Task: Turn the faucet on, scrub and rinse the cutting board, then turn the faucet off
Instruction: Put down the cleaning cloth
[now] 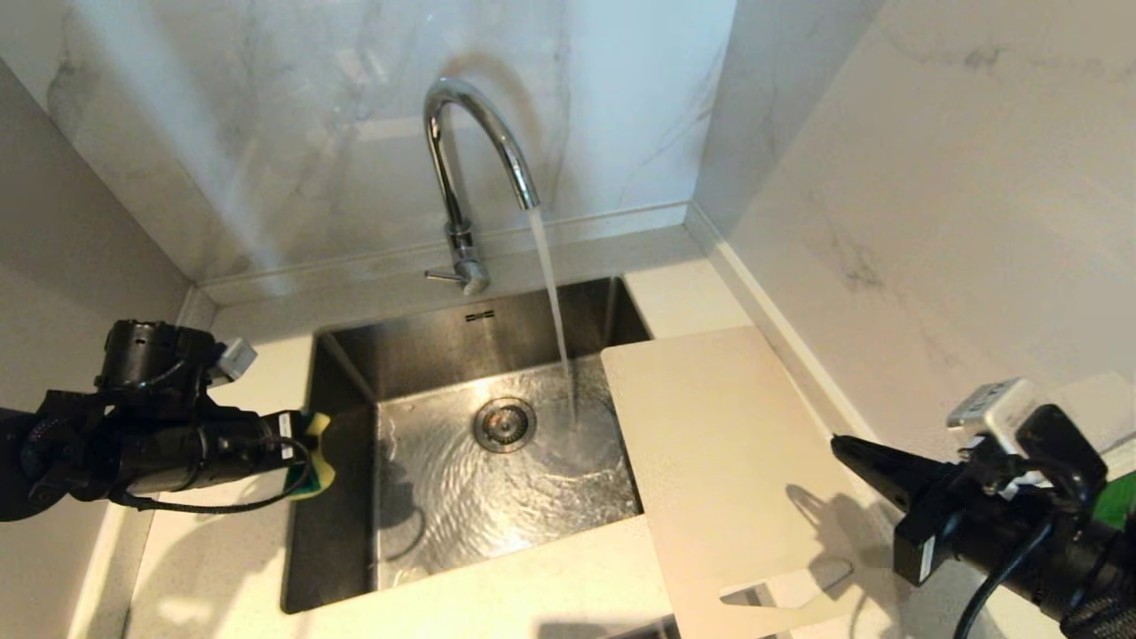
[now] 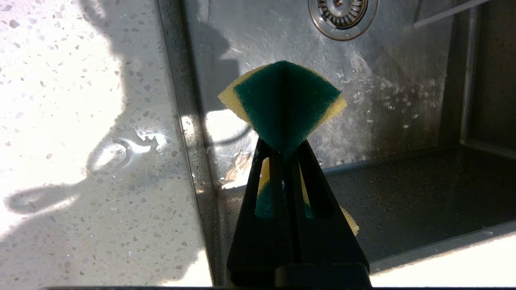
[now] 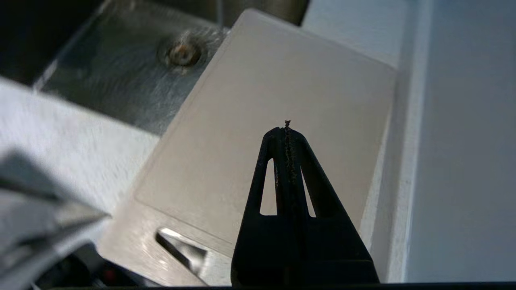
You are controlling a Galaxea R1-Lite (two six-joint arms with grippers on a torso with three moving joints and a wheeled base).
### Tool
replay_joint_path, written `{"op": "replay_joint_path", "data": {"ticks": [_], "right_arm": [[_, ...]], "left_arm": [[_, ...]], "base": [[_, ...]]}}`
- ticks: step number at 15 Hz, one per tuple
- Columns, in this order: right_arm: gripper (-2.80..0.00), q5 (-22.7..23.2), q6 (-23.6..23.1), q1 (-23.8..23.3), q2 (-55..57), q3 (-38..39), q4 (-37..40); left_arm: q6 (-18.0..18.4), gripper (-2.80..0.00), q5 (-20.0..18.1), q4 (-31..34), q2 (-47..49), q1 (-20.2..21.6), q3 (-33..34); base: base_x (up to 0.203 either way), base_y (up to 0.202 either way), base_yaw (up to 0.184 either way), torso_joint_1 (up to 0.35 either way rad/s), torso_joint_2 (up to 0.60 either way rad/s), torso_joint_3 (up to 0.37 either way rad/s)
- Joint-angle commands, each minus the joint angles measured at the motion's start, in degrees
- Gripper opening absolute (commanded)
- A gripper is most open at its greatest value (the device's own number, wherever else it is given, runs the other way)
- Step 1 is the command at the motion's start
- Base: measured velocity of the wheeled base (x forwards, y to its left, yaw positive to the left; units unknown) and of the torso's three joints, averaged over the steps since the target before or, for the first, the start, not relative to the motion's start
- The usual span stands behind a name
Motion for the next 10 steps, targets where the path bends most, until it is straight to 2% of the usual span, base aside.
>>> {"op": "replay_joint_path", "data": {"ticks": [1, 3, 5, 8, 10], "right_arm": [[-2.8, -4.59, 5.62, 0.02, -8.9, 4.61, -2.56], [-2.8, -10.84, 6.47, 0.01, -17.05, 8.05, -2.78], [-2.8, -17.09, 6.8, -0.02, -26.95, 10.67, 1.14], [-2.8, -25.41, 6.99, -0.01, -44.27, 11.54, 18.19], [-2.8, -29.1, 7.24, -0.17, -55.69, 9.96, 35.69]], "left_arm": [[-0.15, -2.8, -0.03, -0.01, -0.03, -0.07, 0.21], [-0.33, -2.8, -0.05, -0.01, -0.54, -0.07, 0.4], [-0.33, -2.8, -0.12, -0.01, -0.35, -0.07, 0.35], [-0.33, -2.8, -0.21, -0.01, 0.48, -0.07, 0.44], [-0.33, -2.8, -0.47, -0.01, 0.87, -0.07, 0.44]], "base": [[0.0, 0.0, 0.0, 0.0, 0.0, 0.0], [0.0, 0.0, 0.0, 0.0, 0.0, 0.0], [0.0, 0.0, 0.0, 0.0, 0.0, 0.0], [0.0, 0.0, 0.0, 0.0, 0.0, 0.0], [0.0, 0.0, 0.0, 0.0, 0.0, 0.0]]}}
